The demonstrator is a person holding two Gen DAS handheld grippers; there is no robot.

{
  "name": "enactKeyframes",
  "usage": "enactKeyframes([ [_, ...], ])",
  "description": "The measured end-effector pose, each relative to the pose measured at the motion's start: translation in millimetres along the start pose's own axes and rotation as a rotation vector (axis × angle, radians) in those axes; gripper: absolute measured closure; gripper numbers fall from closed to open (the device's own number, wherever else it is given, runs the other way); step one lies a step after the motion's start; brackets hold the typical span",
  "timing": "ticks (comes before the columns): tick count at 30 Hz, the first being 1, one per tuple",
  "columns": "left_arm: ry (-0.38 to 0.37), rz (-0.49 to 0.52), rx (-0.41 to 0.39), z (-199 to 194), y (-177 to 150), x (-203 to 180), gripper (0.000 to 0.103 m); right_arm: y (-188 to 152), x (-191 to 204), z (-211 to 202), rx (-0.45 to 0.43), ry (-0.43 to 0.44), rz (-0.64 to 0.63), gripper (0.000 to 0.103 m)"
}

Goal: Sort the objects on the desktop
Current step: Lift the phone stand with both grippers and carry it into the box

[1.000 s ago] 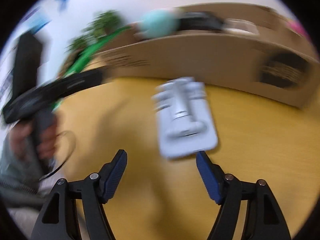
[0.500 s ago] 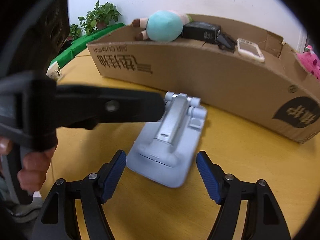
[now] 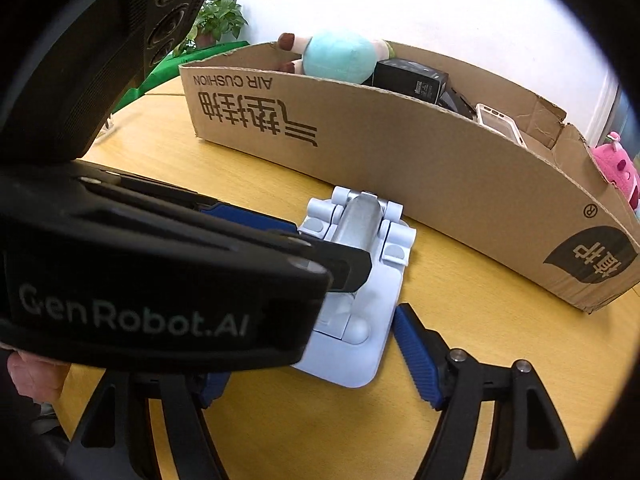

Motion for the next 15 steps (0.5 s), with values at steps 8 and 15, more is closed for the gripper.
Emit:
enactKeyframes([
  [8, 0.043, 0.066, -0.099, -46.9, 5.0, -18.1, 0.061, 6.2, 4.3, -46.5, -0.090, -0.005, -0.008, 0.030],
  [15, 0.054, 0.124, -0.211, -93.3, 25.7, -46.3, 0.061, 27.3, 12.5, -95.7, -0.202, -0.046, -0.007, 0.030],
])
Point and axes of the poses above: each gripper's, at about its wrist camera, not at the fingertips, and z roughly the way its jaws point, x to its left, y to its top, the point moved 5 cm from there along z, roughly the way its jaws point, and after that the axes turned 1 degree about z, right-handed, at the moved point
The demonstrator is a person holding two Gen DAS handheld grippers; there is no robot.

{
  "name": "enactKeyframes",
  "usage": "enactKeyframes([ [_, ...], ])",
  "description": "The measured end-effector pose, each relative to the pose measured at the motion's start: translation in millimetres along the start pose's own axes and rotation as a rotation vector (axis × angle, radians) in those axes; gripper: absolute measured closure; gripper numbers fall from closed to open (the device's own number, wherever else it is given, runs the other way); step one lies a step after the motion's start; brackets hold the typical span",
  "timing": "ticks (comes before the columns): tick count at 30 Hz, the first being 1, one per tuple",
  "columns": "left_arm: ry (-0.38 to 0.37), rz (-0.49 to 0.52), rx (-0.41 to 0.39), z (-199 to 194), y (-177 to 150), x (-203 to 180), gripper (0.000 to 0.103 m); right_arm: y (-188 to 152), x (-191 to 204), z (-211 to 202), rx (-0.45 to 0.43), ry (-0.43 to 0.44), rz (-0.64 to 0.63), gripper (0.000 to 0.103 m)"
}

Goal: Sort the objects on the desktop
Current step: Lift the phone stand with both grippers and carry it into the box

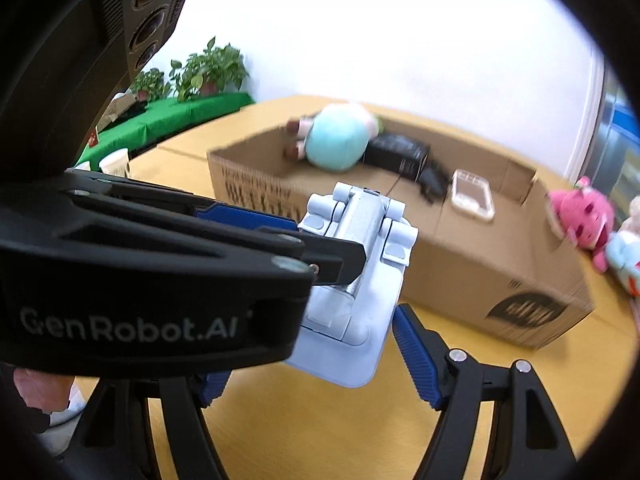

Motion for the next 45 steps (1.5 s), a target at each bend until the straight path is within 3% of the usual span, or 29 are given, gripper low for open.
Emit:
enactKeyframes([
  [11, -0.015, 0.120, -0.091, -6.3, 77.7, -30.1, 0.062, 67.5, -42.8, -12.9, -0.128, -0.083, 0.050, 0.030],
  [23, -0.056, 0.163, -0.113, 44.4, 175.0, -47.3, 0.062, 130.3, -120.6, 21.3, -0.141, -0.140, 0.080, 0.030],
  [28, -0.077, 0.157, -0.089, 86.6, 225.1, -44.8, 0.062, 156.0, -161.4, 46.4, -0.118, -0.140, 0.104, 0.030],
  [33, -0.091, 0.114, -0.016, 154.3, 271.9, -31.9, 0.062, 177.8, -210.8, 90.7, -0.061, -0.118, 0.142, 0.030],
  [38, -0.106, 0.038, 0.099, 233.4, 284.9, -11.3, 0.062, 178.1, -253.3, 148.8, 0.039, -0.072, 0.184, 0.030],
  [45, -0.116, -0.084, 0.264, 332.6, 271.6, 20.9, 0.062, 151.1, -290.9, 234.2, 0.240, -0.032, 0.244, 0.030],
])
Point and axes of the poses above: each gripper's, at about its wrist camera, not at the fingertips, and z roughly the way its jaws point, x to its left, y to its top, the point moved 5 cm from there along z, roughly the way its jaws point, and after that the axes turned 1 degree about z, right-handed, at the moved point
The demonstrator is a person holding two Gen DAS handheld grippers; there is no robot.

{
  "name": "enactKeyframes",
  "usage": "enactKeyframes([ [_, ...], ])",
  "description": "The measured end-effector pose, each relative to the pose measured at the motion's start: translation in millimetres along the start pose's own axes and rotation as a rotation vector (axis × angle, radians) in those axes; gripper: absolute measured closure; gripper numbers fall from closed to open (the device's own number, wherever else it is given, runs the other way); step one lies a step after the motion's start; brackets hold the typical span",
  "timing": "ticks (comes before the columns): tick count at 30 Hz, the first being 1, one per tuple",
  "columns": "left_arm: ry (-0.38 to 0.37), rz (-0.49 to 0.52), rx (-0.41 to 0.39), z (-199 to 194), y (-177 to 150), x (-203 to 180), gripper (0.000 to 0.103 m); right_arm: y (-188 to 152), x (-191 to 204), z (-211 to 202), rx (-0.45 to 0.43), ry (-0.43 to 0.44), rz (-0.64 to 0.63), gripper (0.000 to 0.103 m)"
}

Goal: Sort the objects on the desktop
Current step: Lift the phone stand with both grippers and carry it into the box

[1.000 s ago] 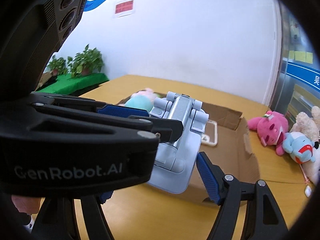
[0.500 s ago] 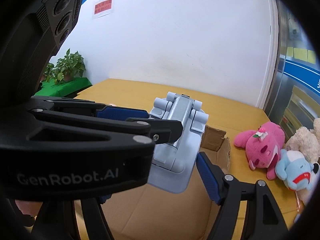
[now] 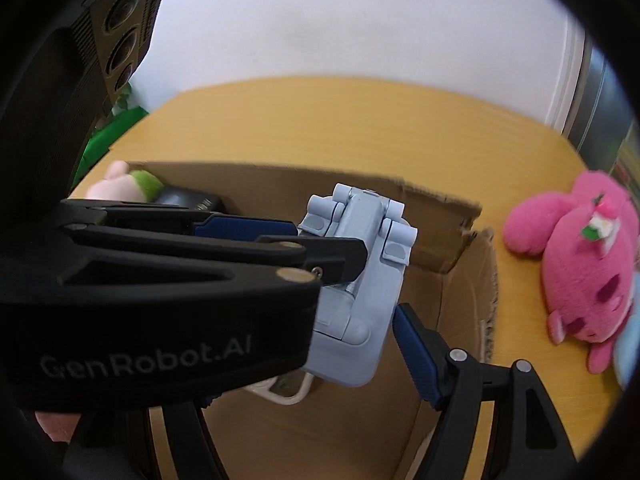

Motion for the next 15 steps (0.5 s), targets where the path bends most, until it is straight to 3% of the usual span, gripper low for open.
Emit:
enactKeyframes([
  [6, -0.084, -0.071, 0.064, 39.6, -3.4, 6.1, 0.066, -9.1, -19.0, 28.8, 0.094, -0.074, 0.044, 0.030],
  [8, -0.078, -0.089, 0.073, 46.2, -5.0, 6.7, 0.070, -11.7, -21.1, 30.2, 0.114, -0.091, 0.038, 0.032],
  [9, -0.072, -0.092, 0.076, 48.3, -5.8, 7.7, 0.072, -12.9, -20.6, 28.6, 0.116, -0.096, 0.032, 0.038],
  [15, -0.059, -0.104, 0.091, 56.6, -11.0, 5.1, 0.073, -17.7, -19.0, 5.1, 0.131, -0.126, 0.021, 0.038],
])
Point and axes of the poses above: each gripper's, at about its wrist camera, not at the fingertips, and z roughly the way its jaws point, x to its left, y to its top, the point moved 5 cm from there along z, roughly the way its jaws point, and after that the axes turned 1 degree about z, right-handed, at the moved point
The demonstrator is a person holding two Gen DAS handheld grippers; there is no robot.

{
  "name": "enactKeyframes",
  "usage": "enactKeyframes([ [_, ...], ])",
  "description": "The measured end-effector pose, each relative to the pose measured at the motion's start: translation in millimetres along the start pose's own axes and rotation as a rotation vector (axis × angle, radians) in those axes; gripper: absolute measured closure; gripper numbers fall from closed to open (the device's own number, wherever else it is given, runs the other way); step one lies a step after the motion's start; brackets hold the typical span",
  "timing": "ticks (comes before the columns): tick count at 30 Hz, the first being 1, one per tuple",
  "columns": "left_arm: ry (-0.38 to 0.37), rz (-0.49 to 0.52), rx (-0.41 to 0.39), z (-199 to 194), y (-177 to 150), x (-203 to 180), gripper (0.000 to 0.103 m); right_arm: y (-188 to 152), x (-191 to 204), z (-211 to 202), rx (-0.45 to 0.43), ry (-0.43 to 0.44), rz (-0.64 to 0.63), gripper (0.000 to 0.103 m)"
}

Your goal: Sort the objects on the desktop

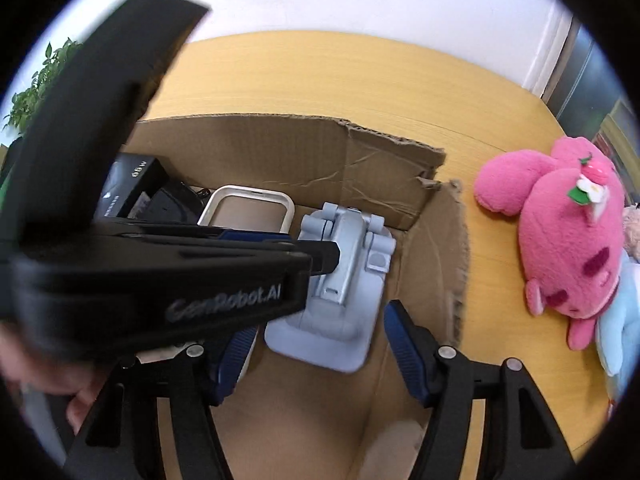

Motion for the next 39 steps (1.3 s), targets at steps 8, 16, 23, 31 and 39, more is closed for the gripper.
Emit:
enactKeyframes([
  [8, 0.036, 0.009, -0.003, -0.7, -0.9, -7.7, 0.073, -24.2, -1.7, -58.3, -0.111, -0.022, -0.021, 0.038],
  [16, 0.193, 0.191, -0.252, -119.9, -26.7, -36.2, 0.049, -47.6, 20.2, -104.8, -0.255, -0.001, -0.023, 0.022],
  [23, 0.448, 0.221, -0.728, -313.2, -146.1, -31.8, 0.000, -100.6, 65.5, -153.3, -0.421, 0.072, 0.066, 0.018],
  [31, 0.656, 0.244, -0.751, -314.4, -269.5, 29.7, 0.000, -172.2, 98.9, -131.3, -0.495, 0.016, 0.084, 0.017],
  [39, 0.667, 0.164, -0.762, -267.7, -298.8, 88.2, 0.000, -181.9, 108.1, -113.7, -0.562, -0.036, 0.091, 0.014],
])
Point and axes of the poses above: each gripper's, at about its wrist camera, not at the fingertips, and z roughly the way its jaws point, x to its left, y to its top, the point moved 5 cm from there along z, roughly the way its jaws point, and after that the axes turned 1 degree about z, right-handed, at the moved point
